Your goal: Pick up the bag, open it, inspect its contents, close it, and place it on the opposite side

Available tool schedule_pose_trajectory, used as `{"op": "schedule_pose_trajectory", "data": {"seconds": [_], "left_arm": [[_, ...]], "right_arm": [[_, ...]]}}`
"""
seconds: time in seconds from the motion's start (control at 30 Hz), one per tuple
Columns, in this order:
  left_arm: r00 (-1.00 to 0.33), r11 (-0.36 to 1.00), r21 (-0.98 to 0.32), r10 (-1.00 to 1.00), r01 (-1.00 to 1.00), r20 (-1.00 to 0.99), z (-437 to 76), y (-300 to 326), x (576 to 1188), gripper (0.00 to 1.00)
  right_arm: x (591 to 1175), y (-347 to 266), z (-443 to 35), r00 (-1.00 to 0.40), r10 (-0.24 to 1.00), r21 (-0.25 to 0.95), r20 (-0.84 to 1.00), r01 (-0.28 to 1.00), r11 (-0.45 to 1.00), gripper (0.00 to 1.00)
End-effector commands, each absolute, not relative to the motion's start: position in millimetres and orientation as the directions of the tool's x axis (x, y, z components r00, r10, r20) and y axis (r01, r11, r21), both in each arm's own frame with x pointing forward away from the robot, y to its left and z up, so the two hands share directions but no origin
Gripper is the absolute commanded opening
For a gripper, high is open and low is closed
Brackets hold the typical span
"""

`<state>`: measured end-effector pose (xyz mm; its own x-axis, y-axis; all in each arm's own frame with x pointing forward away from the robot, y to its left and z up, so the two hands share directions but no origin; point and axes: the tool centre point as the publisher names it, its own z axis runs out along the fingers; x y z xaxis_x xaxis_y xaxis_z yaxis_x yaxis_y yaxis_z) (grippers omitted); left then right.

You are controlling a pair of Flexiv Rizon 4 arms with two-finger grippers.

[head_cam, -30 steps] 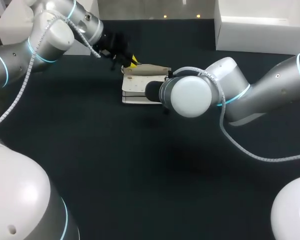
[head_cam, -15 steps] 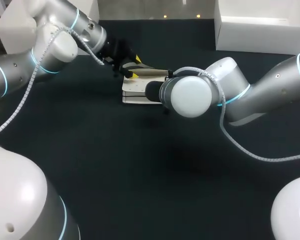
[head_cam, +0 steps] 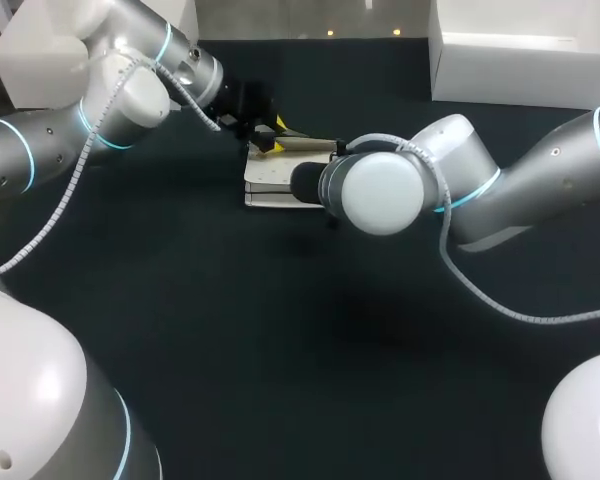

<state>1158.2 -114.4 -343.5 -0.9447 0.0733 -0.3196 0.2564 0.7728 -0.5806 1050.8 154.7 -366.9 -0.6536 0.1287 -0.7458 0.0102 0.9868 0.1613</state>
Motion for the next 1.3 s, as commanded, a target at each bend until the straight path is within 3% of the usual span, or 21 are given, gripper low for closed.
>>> {"op": "schedule_pose_trajectory", "data": {"seconds": [0.03,0.23,0.33,0.9,0.97,1.0,1.03,1.07,1.3], "left_arm": [[-0.950,0.770,-0.586,0.082,0.252,-0.300,-348.6,-116.7,1170.8,0.46],[-0.955,0.774,-0.586,0.079,0.240,-0.287,-349.9,-116.4,1174.4,0.35],[-0.959,0.776,-0.589,0.070,0.225,-0.274,-350.7,-115.8,1177.0,0.00],[-0.984,0.750,-0.643,0.057,0.155,-0.171,-345.2,-111.6,1191.9,0.00],[-0.984,0.749,-0.644,0.059,0.154,-0.167,-342.8,-112.3,1192.9,0.00],[-0.984,0.748,-0.645,0.060,0.154,-0.166,-340.9,-112.4,1193.3,0.00],[-0.984,0.748,-0.645,0.060,0.154,-0.166,-339.2,-112.5,1193.5,0.00],[-0.984,0.748,-0.645,0.059,0.154,-0.167,-336.9,-112.5,1193.6,0.00],[-0.982,0.750,-0.642,0.052,0.160,-0.183,-313.1,-109.8,1191.1,0.00]], "right_arm": [[1050.2,154.2,-368.0,-0.650,0.130,0.164,-0.749,0.009,0.986,0.00],[1050.2,154.2,-368.0,-0.650,0.130,0.164,-0.749,0.009,0.986,0.00],[1050.2,154.2,-368.0,-0.650,0.130,0.164,-0.749,0.009,0.986,0.00],[1050.2,154.2,-368.0,-0.650,0.130,0.164,-0.749,0.009,0.986,0.00],[1049.9,154.3,-366.6,-0.652,0.125,0.160,-0.748,0.005,0.987,0.12],[1049.8,154.4,-365.3,-0.653,0.120,0.155,-0.748,0.005,0.988,0.23],[1049.8,154.3,-363.6,-0.654,0.117,0.148,-0.747,0.008,0.989,0.43],[1049.8,154.0,-361.6,-0.655,0.115,0.144,-0.746,0.009,0.989,1.00],[1048.5,148.0,-332.9,-0.671,0.109,0.108,-0.734,0.044,0.993,1.00]]}}
